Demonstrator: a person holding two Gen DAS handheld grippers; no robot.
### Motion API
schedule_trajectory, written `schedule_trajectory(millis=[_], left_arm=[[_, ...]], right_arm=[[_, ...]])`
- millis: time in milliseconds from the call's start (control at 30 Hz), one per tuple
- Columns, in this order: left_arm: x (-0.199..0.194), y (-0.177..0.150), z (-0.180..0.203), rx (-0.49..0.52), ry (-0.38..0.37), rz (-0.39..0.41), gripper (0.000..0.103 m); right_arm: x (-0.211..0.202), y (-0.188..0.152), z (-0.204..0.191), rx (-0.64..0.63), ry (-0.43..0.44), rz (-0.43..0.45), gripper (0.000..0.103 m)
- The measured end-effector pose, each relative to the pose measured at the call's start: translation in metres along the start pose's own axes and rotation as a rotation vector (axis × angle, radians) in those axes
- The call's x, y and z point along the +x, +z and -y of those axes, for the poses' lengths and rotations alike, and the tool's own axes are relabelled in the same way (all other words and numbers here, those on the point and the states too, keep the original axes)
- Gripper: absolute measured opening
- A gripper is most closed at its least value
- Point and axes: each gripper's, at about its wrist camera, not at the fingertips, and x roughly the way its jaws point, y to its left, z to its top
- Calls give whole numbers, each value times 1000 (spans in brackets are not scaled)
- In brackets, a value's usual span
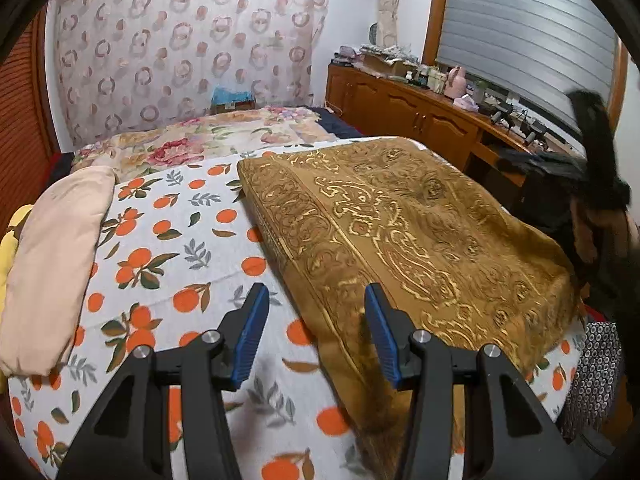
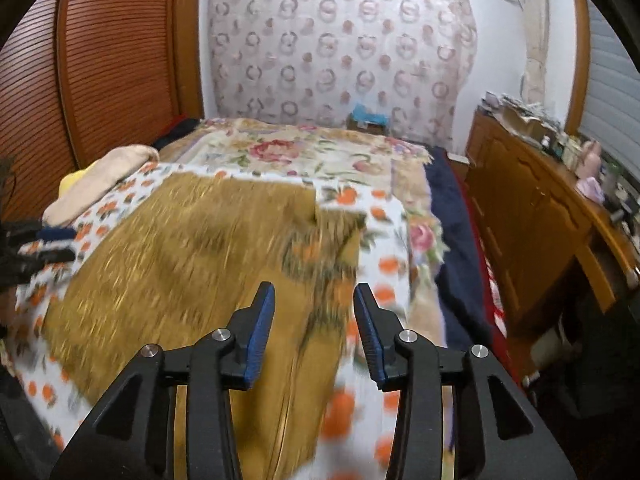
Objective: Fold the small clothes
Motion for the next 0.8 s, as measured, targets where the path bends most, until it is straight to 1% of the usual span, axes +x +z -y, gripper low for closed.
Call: schedule_trajectory(millis=[133, 267, 367, 467, 567, 700, 733, 767, 800], left_arm=[[17, 3, -2, 9, 24, -33, 49], [31, 4, -6, 7, 32, -66, 49], [40, 4, -9, 1, 21, -90, 49], [49, 1, -10, -4, 4, -114, 49], [51, 1, -3, 20, 22, -112, 53], [52, 2, 1, 33, 40, -117, 57], [52, 2, 2, 36, 44, -118, 58], [53, 2, 3, 37, 53, -120, 59], [53, 2, 3, 35, 54, -119, 59]], right_arm=[[51, 29, 7, -5, 51, -31, 41], [95, 44, 7, -14, 99, -74, 41], [118, 51, 9, -7, 127, -97, 41], [132, 53, 11, 2, 158, -116, 41], [142, 53, 13, 6, 196, -135, 41], [147, 53, 13, 4, 220, -137, 41], [147, 52, 12, 3, 226, -137, 39], [148, 53, 11, 0, 237, -138, 32], [148, 53, 10, -5, 248, -138, 29]])
